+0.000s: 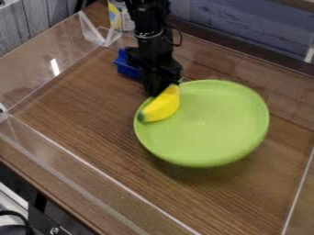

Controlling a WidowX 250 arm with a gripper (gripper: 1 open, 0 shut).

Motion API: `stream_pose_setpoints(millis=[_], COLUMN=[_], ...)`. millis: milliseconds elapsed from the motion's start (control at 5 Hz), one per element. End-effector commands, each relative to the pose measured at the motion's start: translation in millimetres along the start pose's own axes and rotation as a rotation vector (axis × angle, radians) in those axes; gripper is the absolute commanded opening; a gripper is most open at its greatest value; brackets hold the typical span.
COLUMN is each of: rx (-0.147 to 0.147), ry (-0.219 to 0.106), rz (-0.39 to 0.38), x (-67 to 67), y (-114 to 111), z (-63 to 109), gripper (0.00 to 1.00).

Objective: Put the banana in the green plate

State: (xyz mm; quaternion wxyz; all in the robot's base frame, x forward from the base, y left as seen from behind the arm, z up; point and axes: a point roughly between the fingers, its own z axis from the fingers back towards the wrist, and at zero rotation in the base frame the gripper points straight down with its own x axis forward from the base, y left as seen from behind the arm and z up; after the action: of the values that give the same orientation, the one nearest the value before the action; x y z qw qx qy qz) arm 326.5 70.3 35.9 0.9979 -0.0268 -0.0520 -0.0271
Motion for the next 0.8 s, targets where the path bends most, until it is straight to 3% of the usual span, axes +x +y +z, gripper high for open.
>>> stream_pose_setpoints(millis=[0, 600], rx=[0.030, 0.052], ry=[-0.052, -0.018], rz=[-0.005, -0.007], x=[5.9, 0.2], y=[8, 22], z=[14.9, -2.3], gripper=[0.00, 0.00])
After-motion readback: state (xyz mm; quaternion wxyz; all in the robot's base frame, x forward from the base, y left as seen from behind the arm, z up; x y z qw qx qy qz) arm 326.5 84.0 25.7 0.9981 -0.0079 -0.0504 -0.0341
